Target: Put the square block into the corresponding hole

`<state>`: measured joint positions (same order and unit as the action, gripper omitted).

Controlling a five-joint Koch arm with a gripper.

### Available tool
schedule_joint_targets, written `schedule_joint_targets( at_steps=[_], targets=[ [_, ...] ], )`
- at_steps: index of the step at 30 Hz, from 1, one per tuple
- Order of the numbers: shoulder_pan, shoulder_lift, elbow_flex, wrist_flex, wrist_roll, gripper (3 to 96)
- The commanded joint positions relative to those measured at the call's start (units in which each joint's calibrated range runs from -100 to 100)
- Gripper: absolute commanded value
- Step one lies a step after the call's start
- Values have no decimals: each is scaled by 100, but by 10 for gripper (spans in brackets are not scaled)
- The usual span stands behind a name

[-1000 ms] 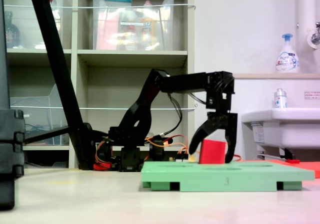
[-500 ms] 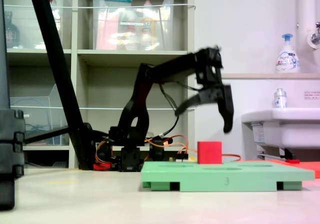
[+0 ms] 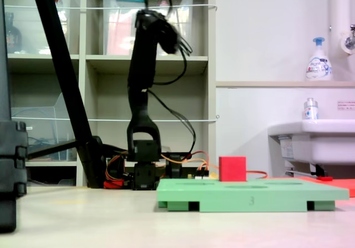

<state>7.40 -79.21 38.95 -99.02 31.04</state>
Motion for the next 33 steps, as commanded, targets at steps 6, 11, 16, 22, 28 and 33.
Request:
schedule_joint_targets(
  at_steps=[6, 11, 16, 22, 28, 33],
  targets=[
    [-1260, -26, -1891, 3099, -1109, 527],
    [-1299, -278, -4603, 5583, -1358, 527],
    [-1211, -1367, -8890, 9339, -1651, 536],
    [-1001, -1772, -12449, 11775, -2564, 532],
    [-860, -2079, -13895, 11736, -3096, 502],
    [-708, -2079, -13895, 10581, -3082, 493]
  ],
)
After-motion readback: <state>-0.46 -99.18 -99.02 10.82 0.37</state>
